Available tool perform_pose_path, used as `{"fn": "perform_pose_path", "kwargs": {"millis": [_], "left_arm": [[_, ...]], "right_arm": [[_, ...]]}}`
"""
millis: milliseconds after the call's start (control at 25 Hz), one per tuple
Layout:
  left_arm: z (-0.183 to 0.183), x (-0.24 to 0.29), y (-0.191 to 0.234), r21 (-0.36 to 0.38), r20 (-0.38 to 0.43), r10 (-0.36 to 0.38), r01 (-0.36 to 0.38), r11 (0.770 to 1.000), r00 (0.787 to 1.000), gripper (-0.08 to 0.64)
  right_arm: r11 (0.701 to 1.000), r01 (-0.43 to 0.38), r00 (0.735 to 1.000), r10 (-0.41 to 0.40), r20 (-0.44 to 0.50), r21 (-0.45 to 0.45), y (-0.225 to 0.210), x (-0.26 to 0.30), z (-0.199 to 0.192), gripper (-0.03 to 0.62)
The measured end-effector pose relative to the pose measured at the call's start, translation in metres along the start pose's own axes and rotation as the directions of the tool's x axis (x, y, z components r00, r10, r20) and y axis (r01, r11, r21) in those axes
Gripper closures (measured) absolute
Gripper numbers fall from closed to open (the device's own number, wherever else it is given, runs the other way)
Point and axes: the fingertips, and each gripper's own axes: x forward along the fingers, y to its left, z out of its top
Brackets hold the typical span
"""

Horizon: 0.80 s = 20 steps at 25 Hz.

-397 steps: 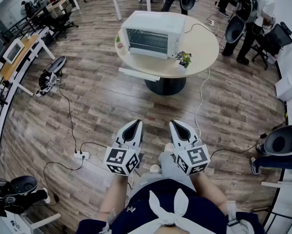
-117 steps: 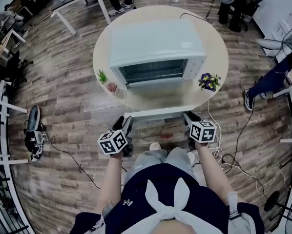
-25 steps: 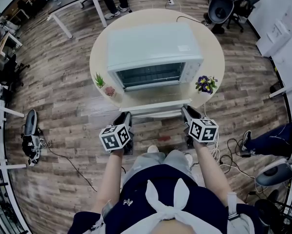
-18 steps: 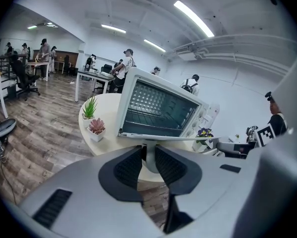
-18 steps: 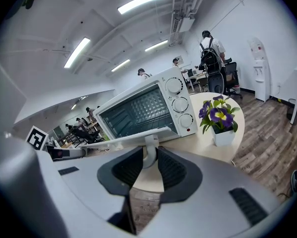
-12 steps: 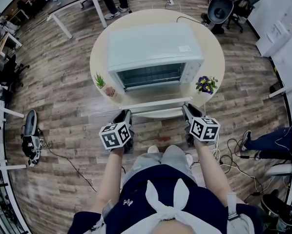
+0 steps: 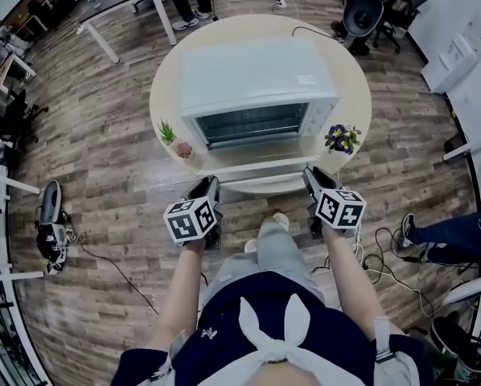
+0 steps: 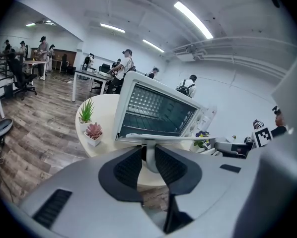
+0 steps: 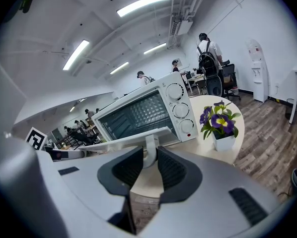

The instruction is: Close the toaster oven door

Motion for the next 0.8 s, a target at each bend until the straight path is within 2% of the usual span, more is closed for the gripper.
{"fn": "perform_pose_path", "kwargs": {"millis": [800], "left_arm": [[0.016, 0.002, -0.003, -0.008, 0.022, -0.045, 0.045, 0.999, 0.999, 0.462]], "right_arm": [[1.0, -0.01, 1.0, 0.01, 0.007, 0.023, 0.003, 0.003, 0.015, 0.495]]}}
